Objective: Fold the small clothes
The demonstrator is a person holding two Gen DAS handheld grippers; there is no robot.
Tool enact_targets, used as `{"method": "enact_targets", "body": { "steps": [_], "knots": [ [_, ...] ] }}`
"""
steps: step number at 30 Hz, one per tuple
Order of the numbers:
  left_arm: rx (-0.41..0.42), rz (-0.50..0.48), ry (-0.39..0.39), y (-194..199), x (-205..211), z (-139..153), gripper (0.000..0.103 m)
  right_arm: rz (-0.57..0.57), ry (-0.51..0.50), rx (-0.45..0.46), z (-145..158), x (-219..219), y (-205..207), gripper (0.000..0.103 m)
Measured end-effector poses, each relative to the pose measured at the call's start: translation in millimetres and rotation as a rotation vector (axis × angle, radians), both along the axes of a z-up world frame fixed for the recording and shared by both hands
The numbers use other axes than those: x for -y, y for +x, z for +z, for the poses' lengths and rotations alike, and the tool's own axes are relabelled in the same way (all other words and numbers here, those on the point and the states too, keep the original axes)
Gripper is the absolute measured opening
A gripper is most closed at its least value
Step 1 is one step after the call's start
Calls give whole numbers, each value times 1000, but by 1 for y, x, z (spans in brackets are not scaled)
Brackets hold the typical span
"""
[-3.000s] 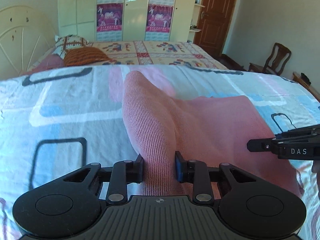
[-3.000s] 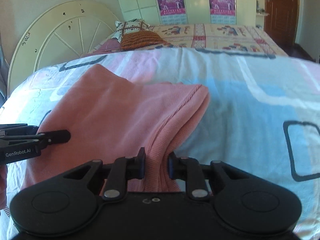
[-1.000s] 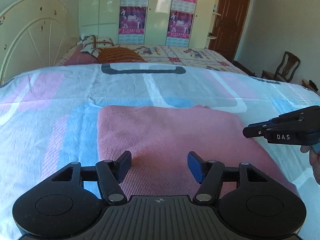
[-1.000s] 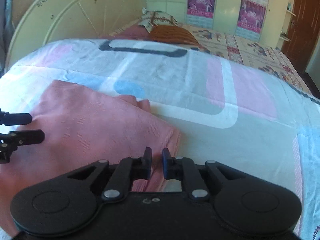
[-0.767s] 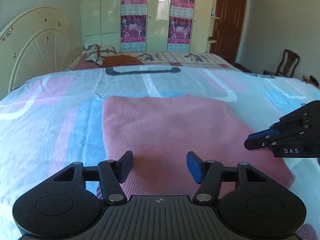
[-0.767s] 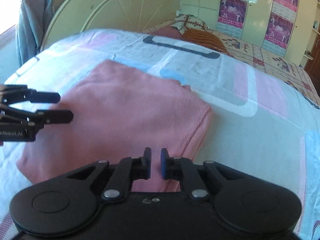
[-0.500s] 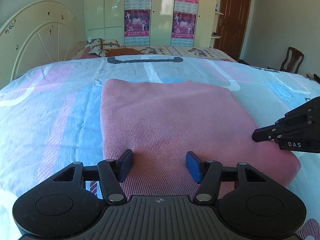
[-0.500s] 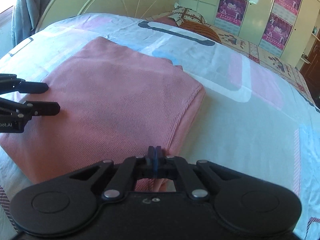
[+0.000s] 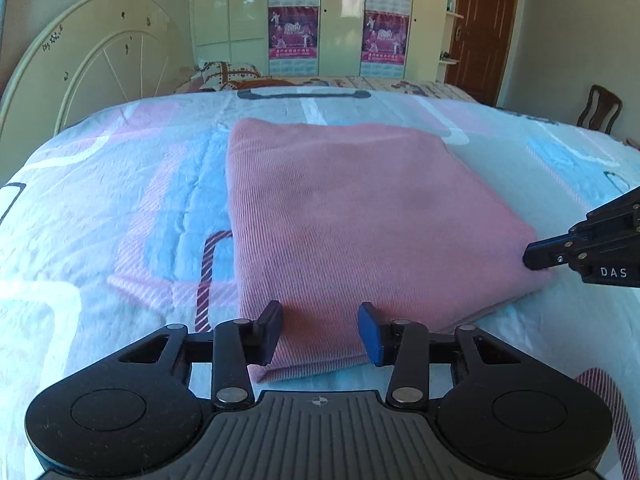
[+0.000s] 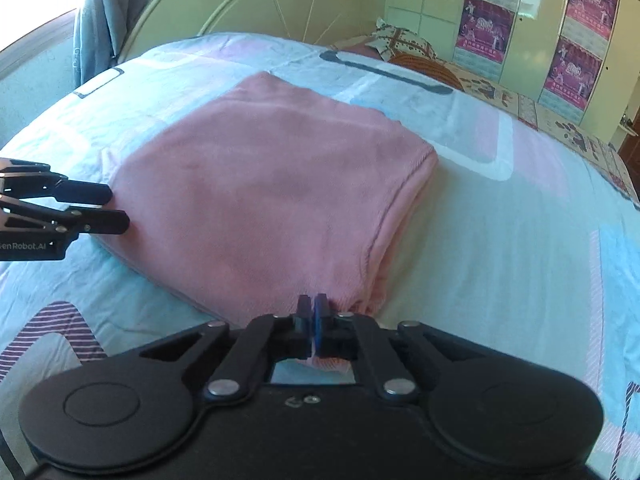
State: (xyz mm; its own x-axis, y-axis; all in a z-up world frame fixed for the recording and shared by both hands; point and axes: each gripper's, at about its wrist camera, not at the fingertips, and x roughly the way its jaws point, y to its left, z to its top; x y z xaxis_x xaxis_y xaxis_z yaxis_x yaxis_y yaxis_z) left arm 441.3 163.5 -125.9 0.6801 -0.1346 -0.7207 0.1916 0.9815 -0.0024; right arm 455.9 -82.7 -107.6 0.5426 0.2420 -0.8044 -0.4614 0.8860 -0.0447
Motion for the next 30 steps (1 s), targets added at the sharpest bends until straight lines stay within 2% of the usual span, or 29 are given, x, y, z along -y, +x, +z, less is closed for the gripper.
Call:
{"method": "enact_targets", "body": {
  "steps": [2,10,23,25,26,27,28,30],
  "knots": [
    [-16,8,-3,0,-2,-6,43,-14,-17,-8,-8,5,0,0],
    [9,52,-6,-7,2,-18,43,-54,38,-14,-19,11,-1,0],
    [-7,80,45,-2,13,-13,43,-103,29,-29,-16,4,-1,0],
    [-4,100,42,-4,14,-7,43,-128,64,-30,-11,9,-2,5],
    [10,107,41,-9,15,-1,43,-145,94,-19,-6,13,-6,19],
    [36,113,40,-16,17,7,44,-170,114,1,1,17,-13,40],
    [57,119,40,-24,19,13,44,-188,117,32,7,21,-21,45],
    [92,126,33,-43,22,25,51,-197,133,61,18,29,-39,39]
  ]
}}
